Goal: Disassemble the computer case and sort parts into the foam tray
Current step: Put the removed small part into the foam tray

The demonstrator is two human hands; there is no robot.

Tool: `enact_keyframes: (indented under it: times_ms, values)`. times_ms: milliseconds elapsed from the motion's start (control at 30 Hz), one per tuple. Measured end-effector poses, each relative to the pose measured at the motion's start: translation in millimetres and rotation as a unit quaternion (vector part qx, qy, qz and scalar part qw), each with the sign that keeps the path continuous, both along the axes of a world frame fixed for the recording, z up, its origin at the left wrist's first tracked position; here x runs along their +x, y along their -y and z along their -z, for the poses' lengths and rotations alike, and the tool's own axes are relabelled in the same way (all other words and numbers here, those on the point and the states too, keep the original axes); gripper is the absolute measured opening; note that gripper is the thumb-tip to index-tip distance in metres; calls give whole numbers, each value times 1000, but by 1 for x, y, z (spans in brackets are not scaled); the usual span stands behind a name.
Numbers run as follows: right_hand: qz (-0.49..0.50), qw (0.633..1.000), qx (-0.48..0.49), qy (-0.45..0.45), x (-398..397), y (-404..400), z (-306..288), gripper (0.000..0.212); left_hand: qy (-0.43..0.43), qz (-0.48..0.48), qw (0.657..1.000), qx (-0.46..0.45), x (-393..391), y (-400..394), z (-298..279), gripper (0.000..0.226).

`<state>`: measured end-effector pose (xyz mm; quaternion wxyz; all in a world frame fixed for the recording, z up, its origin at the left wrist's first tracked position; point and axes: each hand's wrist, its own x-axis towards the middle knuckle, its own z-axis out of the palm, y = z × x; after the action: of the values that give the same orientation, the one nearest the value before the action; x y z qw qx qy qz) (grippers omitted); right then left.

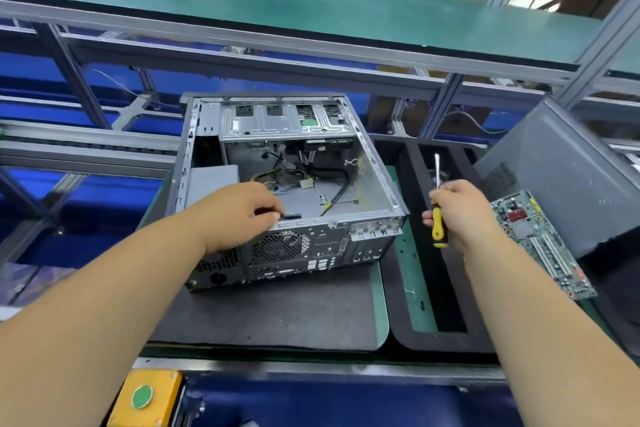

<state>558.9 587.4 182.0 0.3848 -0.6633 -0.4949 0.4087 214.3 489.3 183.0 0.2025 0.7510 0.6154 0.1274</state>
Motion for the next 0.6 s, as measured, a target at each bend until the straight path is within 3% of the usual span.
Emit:
enact_keyframes:
  times_ms: [100,167,267,333,400,600]
  values:
    - [16,990,-35,137,25,-8,17,8,-33,28,999,-3,-2,-14,-8,15]
    - [-11,958,-72,277,45,-12,32,9,-61,50,997,-9,0,-25,-15,18]
    - [-33,910,-151,384,67,-15,57,19,-102,74,991,-37,4,-40,-22,28]
    - [-35,888,-195,415,77,-14,73,16,-109,79,989,-53,5,-47,-22,30]
    - [-29,875,-225,429,83,-12,88,28,-99,79,990,-65,6,-51,-20,31]
    - [-3,870,-209,446,82,-2,104,23,-84,91,989,-76,5,-56,-12,26]
